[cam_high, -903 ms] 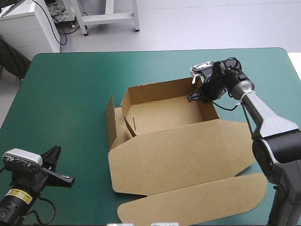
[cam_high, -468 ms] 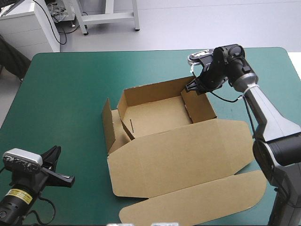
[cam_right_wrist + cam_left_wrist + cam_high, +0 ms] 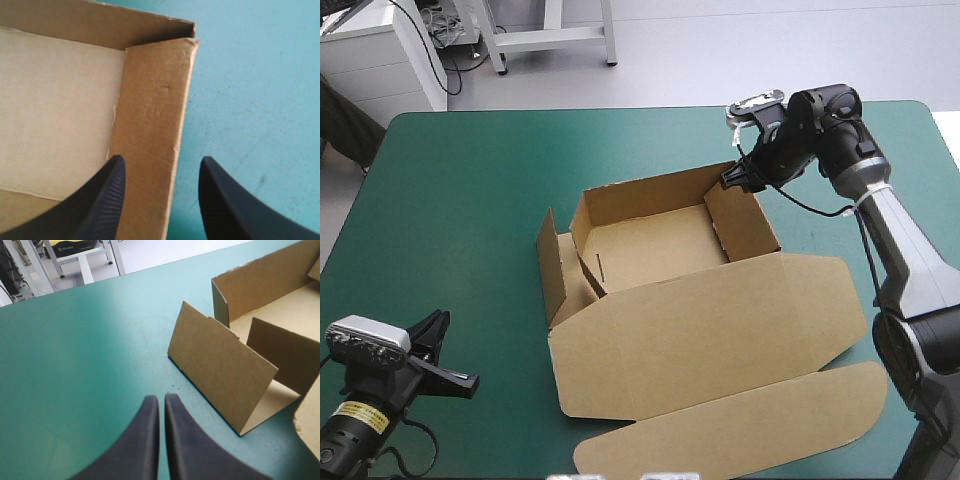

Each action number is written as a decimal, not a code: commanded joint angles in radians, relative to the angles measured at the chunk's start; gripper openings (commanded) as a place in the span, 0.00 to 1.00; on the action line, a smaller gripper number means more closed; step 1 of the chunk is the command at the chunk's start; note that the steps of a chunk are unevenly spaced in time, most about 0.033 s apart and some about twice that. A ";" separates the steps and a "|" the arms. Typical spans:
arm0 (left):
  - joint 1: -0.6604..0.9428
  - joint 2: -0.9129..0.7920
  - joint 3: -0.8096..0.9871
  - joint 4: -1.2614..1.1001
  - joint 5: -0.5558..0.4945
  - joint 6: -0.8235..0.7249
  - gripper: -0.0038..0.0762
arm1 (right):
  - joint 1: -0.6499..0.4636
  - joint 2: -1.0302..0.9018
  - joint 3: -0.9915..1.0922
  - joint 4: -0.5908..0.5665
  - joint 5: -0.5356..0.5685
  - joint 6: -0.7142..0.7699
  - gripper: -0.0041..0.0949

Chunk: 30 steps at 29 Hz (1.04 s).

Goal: Fold the box

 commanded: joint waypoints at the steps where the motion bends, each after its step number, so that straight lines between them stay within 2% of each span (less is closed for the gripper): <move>1: 0.000 0.005 -0.025 -0.002 -0.058 0.002 0.13 | 0.000 -0.006 -0.014 -0.008 0.010 -0.016 0.49; 4: 0.000 0.005 -0.025 -0.002 -0.036 0.002 0.23 | 0.000 0.042 -0.014 -0.008 0.010 -0.026 0.49; 9: 0.000 0.005 -0.025 0.005 0.008 0.002 0.52 | 0.000 0.115 -0.014 -0.024 0.010 -0.026 0.49; 11: 0.000 0.005 -0.025 0.002 0.013 0.002 0.61 | 0.000 0.139 -0.014 -0.031 0.010 -0.026 0.49; 15: 0.000 0.005 -0.025 -0.010 0.008 0.002 0.61 | 0.000 0.160 -0.014 -0.031 0.010 0.001 0.48; 18: 0.000 0.005 -0.025 -0.022 0.006 -0.002 0.59 | 0.000 0.161 -0.014 -0.031 0.010 0.000 0.38; 23: 0.000 0.005 -0.025 -0.072 0.000 0.000 0.56 | 0.000 0.161 -0.014 -0.032 0.010 0.020 0.02; 30: 0.000 0.005 -0.025 -0.089 0.014 0.002 0.56 | 0.000 0.066 -0.016 -0.042 0.010 0.046 0.02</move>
